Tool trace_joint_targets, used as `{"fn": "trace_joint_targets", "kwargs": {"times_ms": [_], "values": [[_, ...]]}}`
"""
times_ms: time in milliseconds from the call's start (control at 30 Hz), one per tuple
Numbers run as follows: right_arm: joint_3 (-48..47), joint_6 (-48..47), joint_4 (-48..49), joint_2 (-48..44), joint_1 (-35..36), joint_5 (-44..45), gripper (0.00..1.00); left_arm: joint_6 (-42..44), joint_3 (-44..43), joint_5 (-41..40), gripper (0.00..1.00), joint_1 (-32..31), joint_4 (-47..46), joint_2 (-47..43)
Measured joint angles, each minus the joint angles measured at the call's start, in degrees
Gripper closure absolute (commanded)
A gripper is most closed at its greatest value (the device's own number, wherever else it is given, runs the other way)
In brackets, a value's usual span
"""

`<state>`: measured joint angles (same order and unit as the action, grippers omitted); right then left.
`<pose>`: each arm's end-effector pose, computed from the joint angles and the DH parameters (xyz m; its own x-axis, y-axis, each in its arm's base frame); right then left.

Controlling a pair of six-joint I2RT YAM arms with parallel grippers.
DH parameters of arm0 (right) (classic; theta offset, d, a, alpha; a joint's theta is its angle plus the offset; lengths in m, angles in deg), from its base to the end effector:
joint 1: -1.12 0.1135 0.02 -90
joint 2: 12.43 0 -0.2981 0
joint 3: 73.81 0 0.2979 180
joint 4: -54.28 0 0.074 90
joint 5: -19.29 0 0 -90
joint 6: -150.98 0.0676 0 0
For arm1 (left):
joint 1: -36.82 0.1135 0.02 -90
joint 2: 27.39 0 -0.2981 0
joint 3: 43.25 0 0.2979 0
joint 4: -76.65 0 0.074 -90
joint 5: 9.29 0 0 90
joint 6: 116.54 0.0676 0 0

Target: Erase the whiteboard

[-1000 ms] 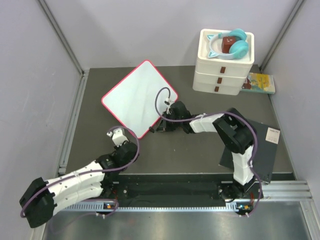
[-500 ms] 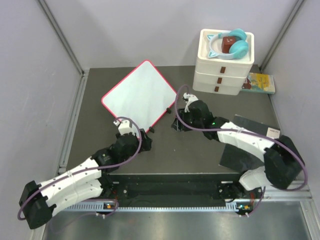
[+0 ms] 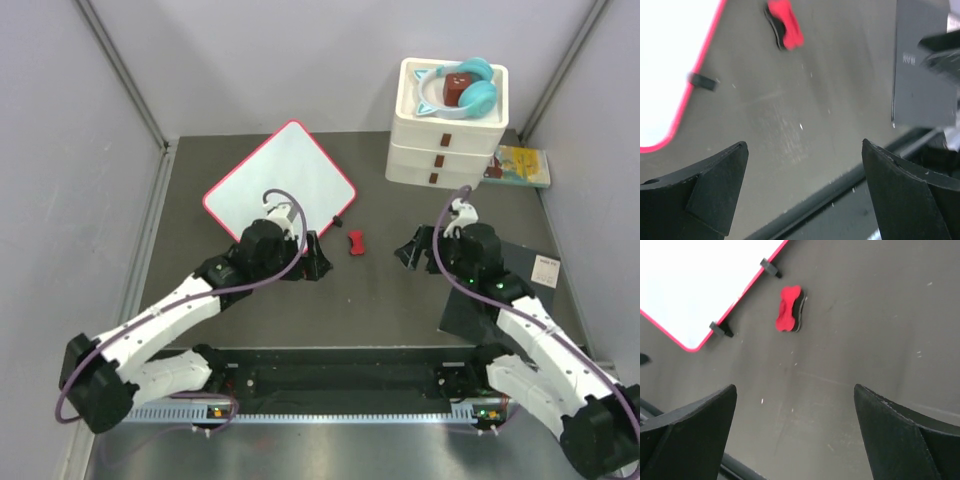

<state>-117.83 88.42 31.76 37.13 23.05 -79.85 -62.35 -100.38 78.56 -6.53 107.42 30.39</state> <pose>0.2254 0.1023 0.2454 -0.6171 0.2420 -0.7487 -0.2416 0.8473 0.4730 0.2052 -0.1902 0.2885 -0.6952 -0.1478 -0.7035 0.3156 0.8165 -0.4834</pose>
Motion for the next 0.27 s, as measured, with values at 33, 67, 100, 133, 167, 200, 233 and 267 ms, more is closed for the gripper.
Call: {"fn": "trace_joint_targets", "kwargs": {"times_ms": [33,67,100,133,167,200,233,267], "values": [[0.3,-0.3,0.0,-1.0,-1.3,-0.9,0.01,0.0,-0.1,3.7,0.01,1.7,-0.3,2.0],[0.7,-0.4,0.0,-1.8,-2.8,-1.6,0.01,0.0,-0.1,7.5,0.01,3.8,-0.9,4.2],[1.1,-0.4,0.0,-2.4,-4.5,-2.4,0.01,-0.1,0.0,11.5,0.01,5.9,-1.7,6.8],[1.6,-0.4,0.1,-2.7,-6.3,-3.5,0.01,-0.3,0.0,15.0,0.01,8.0,-3.1,9.2],[1.9,-0.4,0.0,-2.8,-8.0,-4.6,0.01,-0.5,0.0,17.8,0.01,9.7,-4.4,11.6],[2.2,-0.4,0.0,-2.7,-9.5,-5.5,0.01,-0.6,0.0,20.0,0.01,11.1,-5.4,13.9],[2.5,-0.5,0.0,-2.7,-10.6,-6.1,0.01,-0.5,0.0,21.6,0.01,12.0,-6.1,15.5],[2.9,-0.5,-0.1,-2.7,-12.0,-7.1,0.01,-0.2,-0.3,23.8,0.01,12.9,-6.4,17.6]]}}
